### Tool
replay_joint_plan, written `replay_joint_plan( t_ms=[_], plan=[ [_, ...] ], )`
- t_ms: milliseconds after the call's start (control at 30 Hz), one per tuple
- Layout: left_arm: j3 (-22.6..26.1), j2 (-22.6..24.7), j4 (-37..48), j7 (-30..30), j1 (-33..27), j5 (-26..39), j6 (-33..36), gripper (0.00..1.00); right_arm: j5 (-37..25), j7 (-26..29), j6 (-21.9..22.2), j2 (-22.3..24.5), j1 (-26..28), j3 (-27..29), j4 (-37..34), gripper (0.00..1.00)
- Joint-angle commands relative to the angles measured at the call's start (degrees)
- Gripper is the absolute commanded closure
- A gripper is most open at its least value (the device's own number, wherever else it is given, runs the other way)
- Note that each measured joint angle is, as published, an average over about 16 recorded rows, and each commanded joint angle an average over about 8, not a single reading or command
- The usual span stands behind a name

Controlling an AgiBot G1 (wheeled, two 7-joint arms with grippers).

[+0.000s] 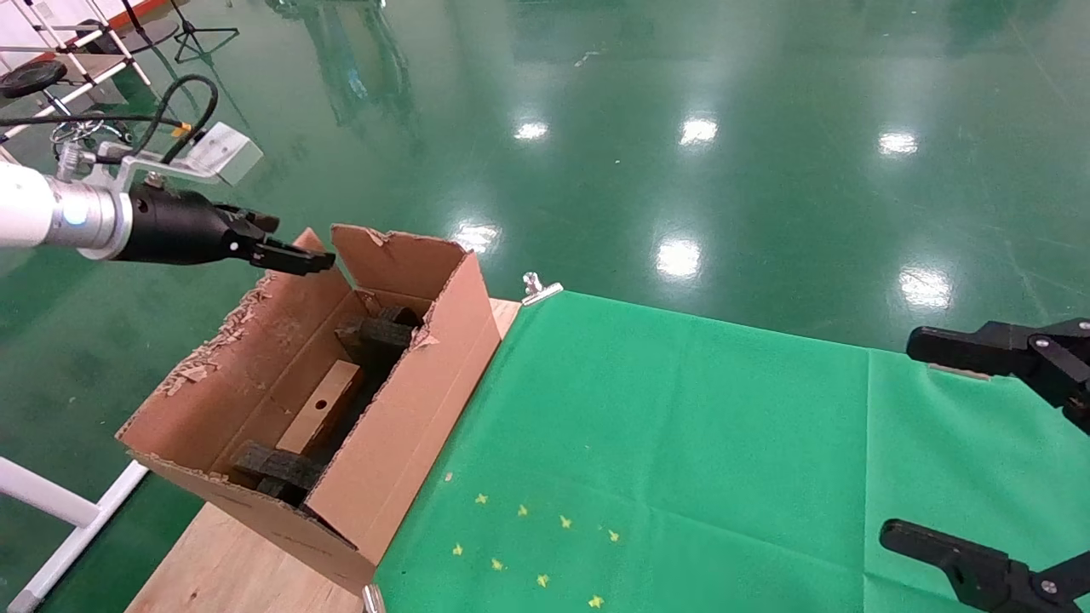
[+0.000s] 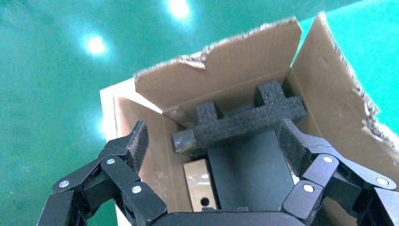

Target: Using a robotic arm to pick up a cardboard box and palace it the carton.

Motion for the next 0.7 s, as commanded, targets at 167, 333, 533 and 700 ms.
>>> replay_joint_plan(
  t_ms=[167,333,533,700],
  plan=[
    [0.15,-0.11,-0.89,-0.09,-0.19,0.17,0.67,0.00,0.00,0.00,0.00,0.00,0.00,0.00,0.00,0.00],
    [-0.19,-0.11,-1.31,0.15,0.73,-1.02,0.64,0.00,0.00,0.00,0.00,0.00,0.00,0.00,-0.01,0.00],
    [-1.52,-0.57,-5.84,1.26,4.29,-6.47,2.19,0.00,0.01,0.00,0.00,0.01,0.00,0.00,-0.01,0.00],
    [-2.89,-1.02,-10.44,2.41,7.98,-12.10,3.74,0.00,0.01,0.00,0.00,0.01,0.00,0.00,-0.01,0.00]
  ],
)
